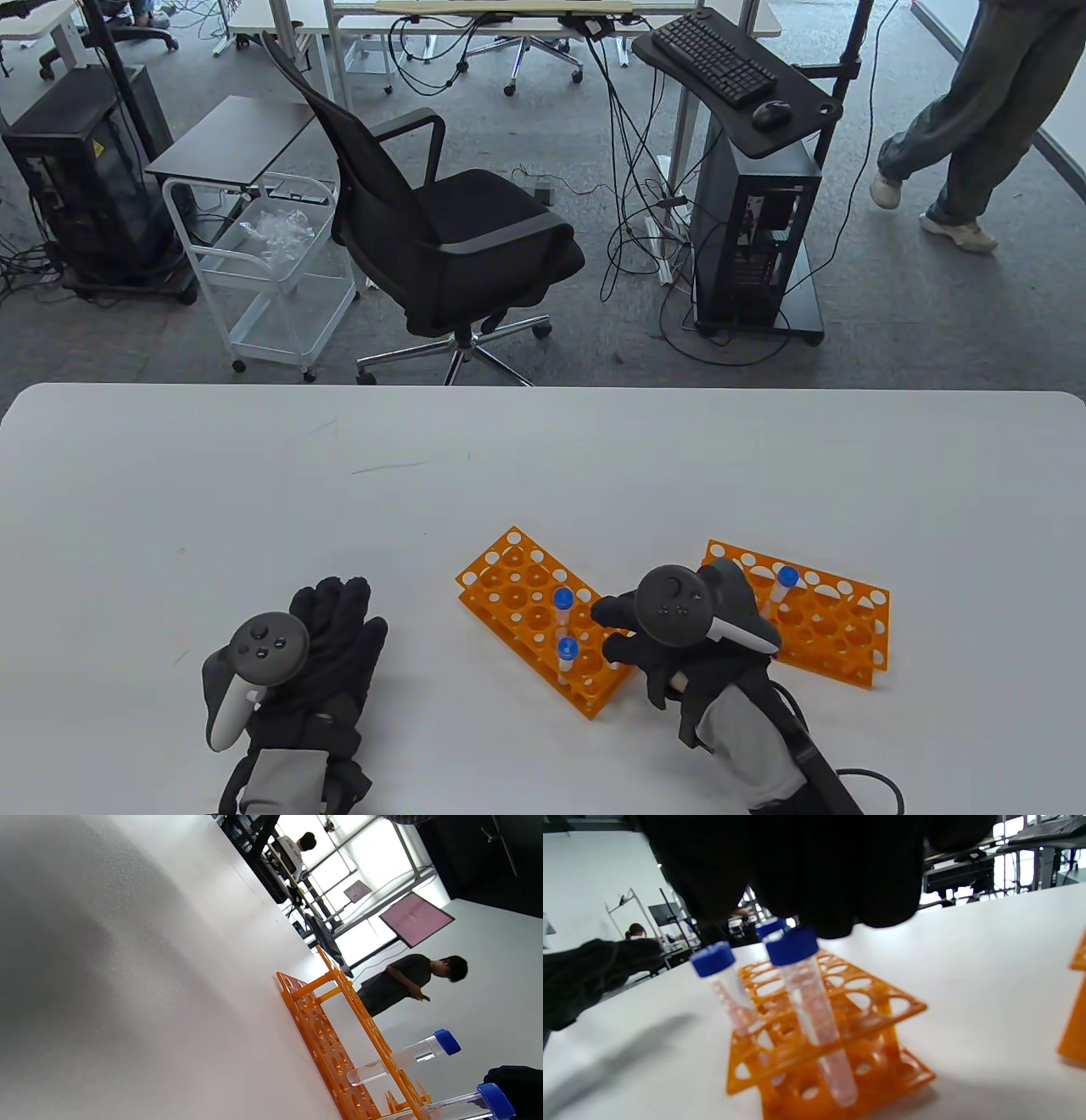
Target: Transfer 4 test tubes between racks (Right hand only)
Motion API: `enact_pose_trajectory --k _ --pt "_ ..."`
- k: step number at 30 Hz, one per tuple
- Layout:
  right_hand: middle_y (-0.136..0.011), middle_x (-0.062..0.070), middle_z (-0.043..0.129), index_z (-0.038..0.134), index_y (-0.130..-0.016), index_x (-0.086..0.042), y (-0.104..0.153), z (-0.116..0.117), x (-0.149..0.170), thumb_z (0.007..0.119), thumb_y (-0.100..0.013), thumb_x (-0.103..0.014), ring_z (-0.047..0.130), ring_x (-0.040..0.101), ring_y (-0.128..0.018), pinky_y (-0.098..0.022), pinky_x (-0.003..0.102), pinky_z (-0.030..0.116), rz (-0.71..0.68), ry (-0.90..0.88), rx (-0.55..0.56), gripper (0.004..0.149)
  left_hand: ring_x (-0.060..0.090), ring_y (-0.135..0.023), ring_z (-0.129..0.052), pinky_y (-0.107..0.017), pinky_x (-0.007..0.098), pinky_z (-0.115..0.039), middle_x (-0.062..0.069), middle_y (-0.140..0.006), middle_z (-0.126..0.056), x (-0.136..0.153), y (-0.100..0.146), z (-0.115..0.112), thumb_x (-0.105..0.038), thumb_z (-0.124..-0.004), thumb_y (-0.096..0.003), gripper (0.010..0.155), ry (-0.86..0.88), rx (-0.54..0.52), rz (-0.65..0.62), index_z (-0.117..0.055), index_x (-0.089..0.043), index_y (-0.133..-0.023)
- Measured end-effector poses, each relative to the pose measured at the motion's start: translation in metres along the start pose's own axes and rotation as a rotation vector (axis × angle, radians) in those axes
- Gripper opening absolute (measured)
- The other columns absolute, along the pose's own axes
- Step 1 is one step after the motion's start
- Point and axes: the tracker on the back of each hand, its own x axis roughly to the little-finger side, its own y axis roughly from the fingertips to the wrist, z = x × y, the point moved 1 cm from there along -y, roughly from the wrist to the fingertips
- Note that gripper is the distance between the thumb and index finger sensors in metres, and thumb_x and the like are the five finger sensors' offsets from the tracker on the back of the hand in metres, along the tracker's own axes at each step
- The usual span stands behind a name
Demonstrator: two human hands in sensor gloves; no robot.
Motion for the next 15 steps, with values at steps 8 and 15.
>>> enact_pose_trajectory --k 8,15 --pt "-0.086 0.018 0.092 0.082 -0.092 -0.012 -0.005 0.011 0.001 0.086 -0.044 -0.031 0.085 0.045 -0.076 -0.063 0.067 0.055 0.012 0.02 -0.046 0.052 0.012 -0.105 0.019 -0.074 0.04 0.017 -0.011 -0.119 0.002 0.0 0.0 0.0 -0.066 -0.045 -0.0563 0.069 0.001 0.001 -0.001 -0.016 -0.044 -0.115" --pt "-0.085 0.017 0.093 0.082 -0.091 -0.012 -0.008 0.018 0.005 0.086 -0.044 -0.029 0.086 0.044 -0.074 -0.062 0.067 0.056 0.025 0.017 -0.067 0.05 0.012 -0.105 0.019 -0.074 0.04 0.017 -0.011 -0.119 0.002 0.0 0.0 0.0 -0.066 -0.045 -0.0563 0.069 0.002 0.001 -0.001 -0.016 -0.044 -0.115"
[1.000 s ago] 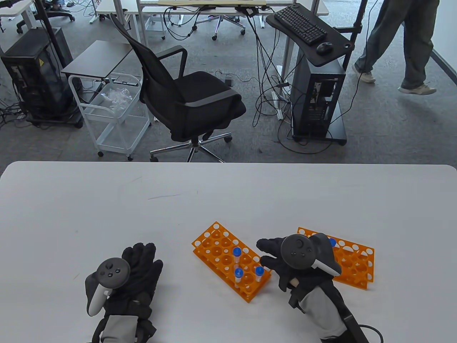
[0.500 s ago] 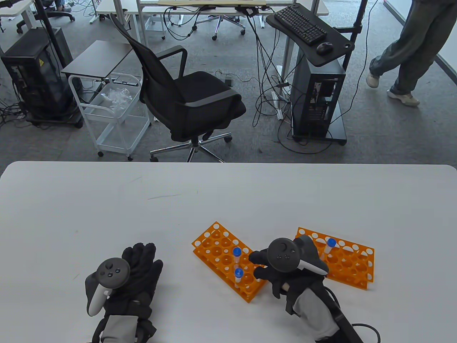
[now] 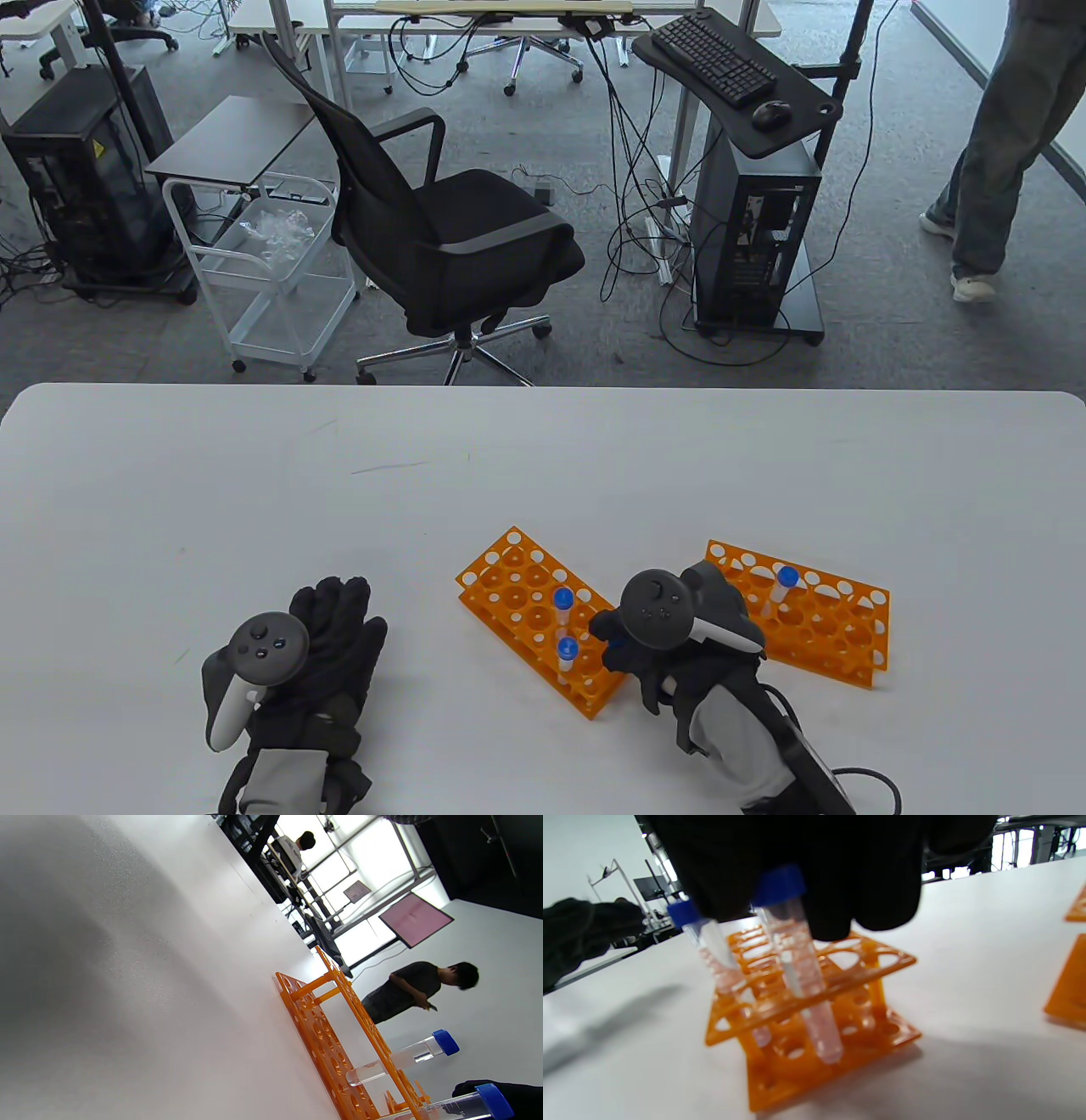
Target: Transfer 4 test tubes between racks (Right hand only)
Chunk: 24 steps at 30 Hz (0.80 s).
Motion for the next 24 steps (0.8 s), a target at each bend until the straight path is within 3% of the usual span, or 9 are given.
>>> enact_pose_trajectory --k 24 --pt "-0.082 0.017 0.094 0.083 -0.09 -0.012 0.004 -0.009 -0.0033 0.085 -0.045 -0.028 0.088 0.043 -0.071 -0.062 0.067 0.057 -0.025 -0.015 0.058 0.048 0.012 -0.105 0.019 -0.075 0.04 0.016 -0.011 -0.119 0.001 -0.0001 0.0 -0.0003 -0.066 -0.045 -0.0563 0.069 0.001 0.003 -0.001 -0.016 -0.043 -0.115"
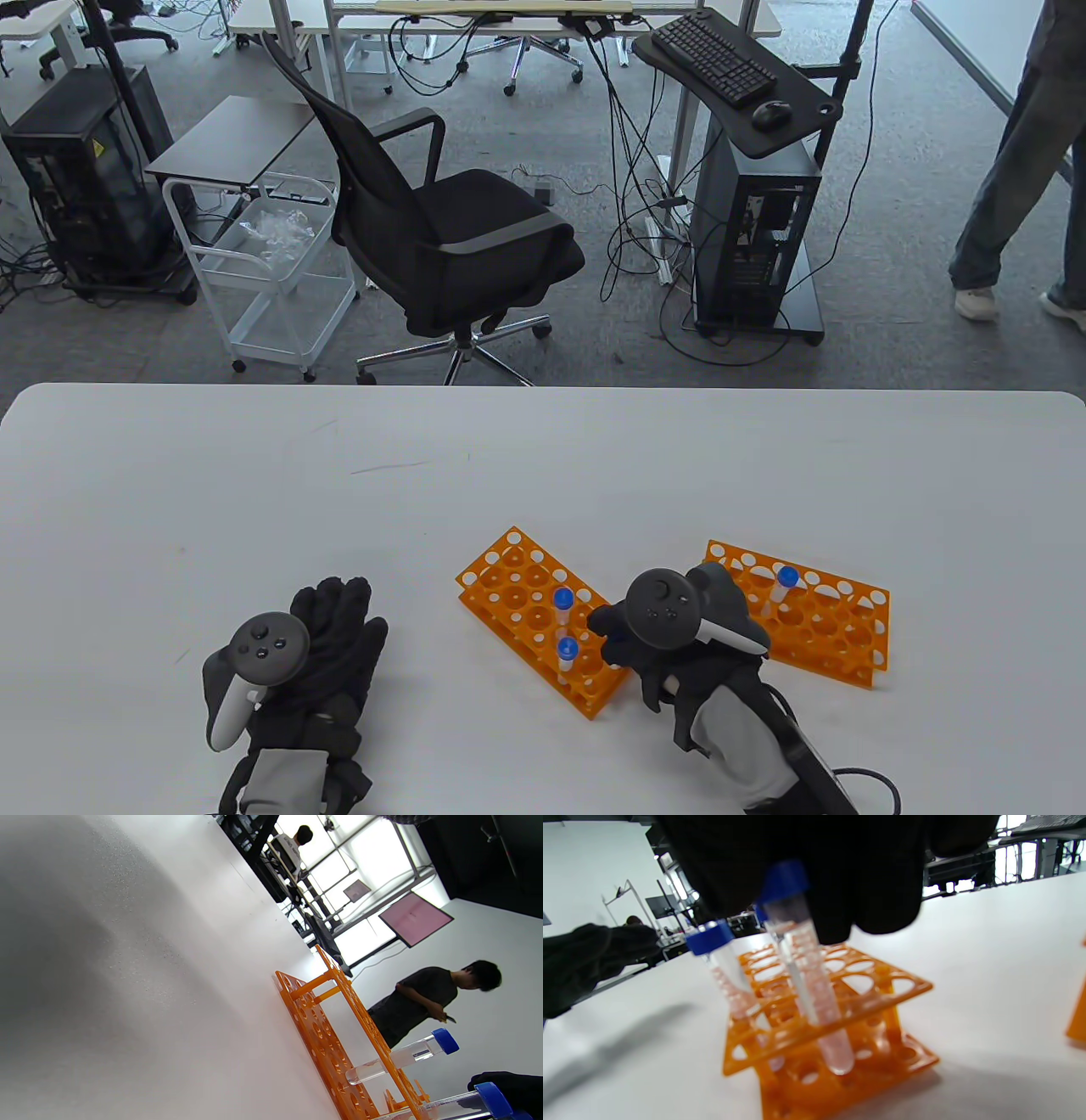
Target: Transfer 4 test tubes between racks (Right hand only)
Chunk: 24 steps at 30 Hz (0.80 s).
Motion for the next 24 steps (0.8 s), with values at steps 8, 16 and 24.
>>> enact_pose_trajectory --k 8,16,24 --pt "-0.082 0.017 0.094 0.083 -0.09 -0.012 0.004 -0.008 0.0 0.084 -0.045 -0.028 0.088 0.043 -0.071 -0.062 0.067 0.057 -0.005 -0.018 0.032 0.048 0.012 -0.105 0.019 -0.074 0.04 0.016 -0.011 -0.119 0.001 0.0 0.0 0.0 -0.066 -0.045 -0.0563 0.069 0.001 -0.001 0.0 -0.016 -0.044 -0.115" --pt "-0.081 0.017 0.094 0.083 -0.09 -0.012 0.01 -0.019 0.0 0.084 -0.045 -0.028 0.088 0.043 -0.07 -0.061 0.067 0.058 -0.014 -0.039 0.071 0.048 0.012 -0.105 0.019 -0.075 0.04 0.016 -0.011 -0.119 0.002 0.0 0.0 0.0 -0.066 -0.045 -0.0563 0.069 0.0 -0.001 0.0 -0.016 -0.044 -0.115" --pt "-0.081 0.017 0.095 0.083 -0.09 -0.012 0.016 -0.03 0.003 0.083 -0.046 -0.029 0.089 0.043 -0.07 -0.061 0.067 0.058 -0.01 -0.061 0.122 0.048 0.012 -0.105 0.019 -0.075 0.04 0.016 -0.011 -0.119 0.001 0.0 0.0 0.0 -0.066 -0.045 -0.0563 0.069 0.0 -0.001 0.0 -0.016 -0.044 -0.115"
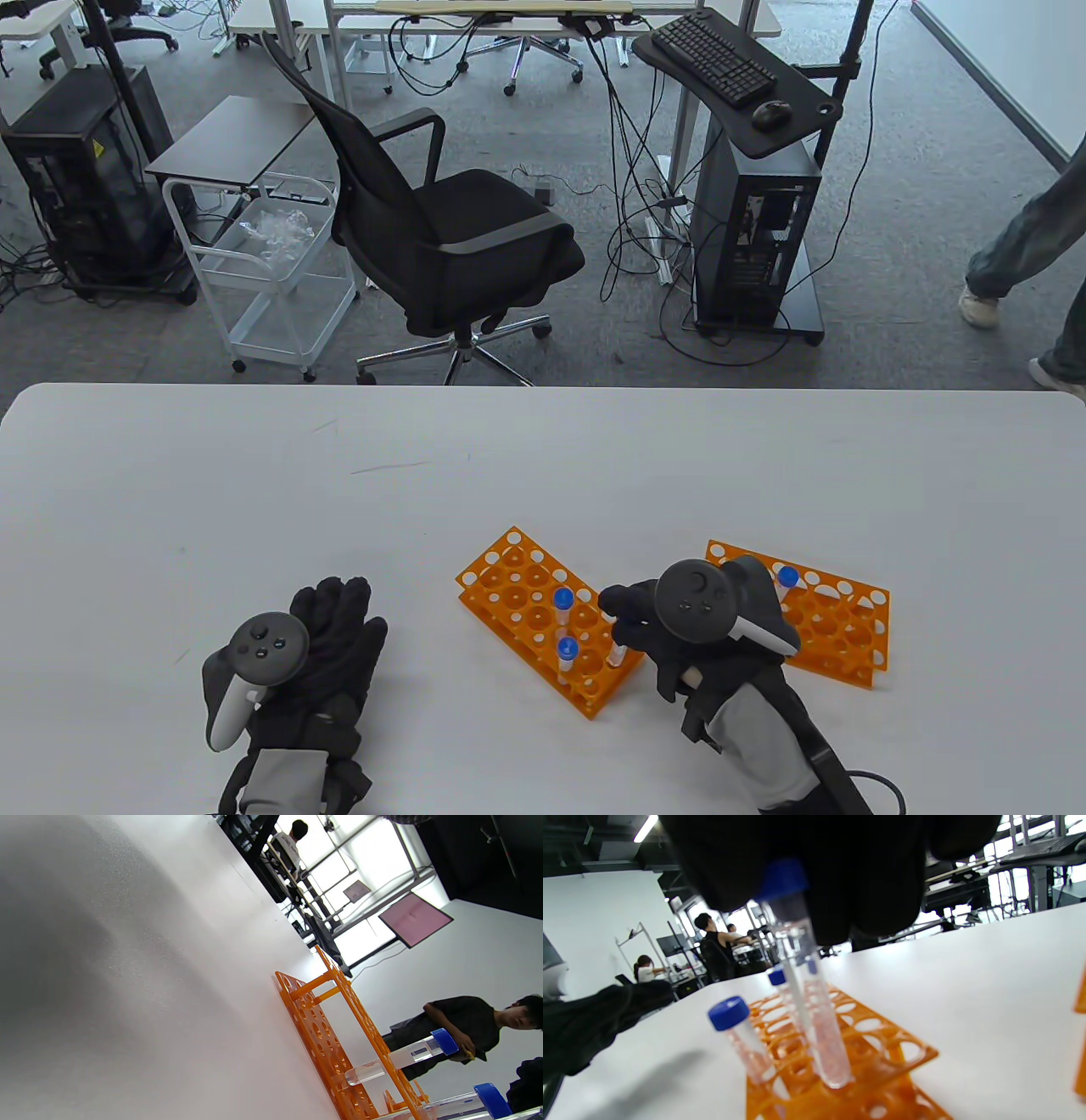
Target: Transfer 4 test tubes between racks (Right hand only)
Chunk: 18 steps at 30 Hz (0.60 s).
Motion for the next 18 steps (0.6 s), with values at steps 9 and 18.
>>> enact_pose_trajectory --k 9,18 --pt "-0.08 0.017 0.095 0.083 -0.09 -0.011 0.009 -0.02 0.008 0.083 -0.046 -0.029 0.089 0.043 -0.069 -0.061 0.067 0.059 0.023 -0.015 0.068 0.048 0.012 -0.105 0.019 -0.075 0.04 0.016 -0.011 -0.119 0.001 0.0 0.0 0.0 -0.066 -0.045 -0.0563 0.069 0.0 0.0 0.0 -0.016 -0.043 -0.115" --pt "-0.08 0.017 0.095 0.083 -0.09 -0.011 0.023 -0.045 0.023 0.083 -0.046 -0.03 0.089 0.043 -0.069 -0.061 0.067 0.059 0.073 -0.037 0.155 0.048 0.012 -0.105 0.019 -0.075 0.04 0.016 -0.011 -0.119 0.001 0.0 0.0 0.0 -0.066 -0.045 -0.0563 0.069 0.003 0.002 -0.002 -0.016 -0.043 -0.115"
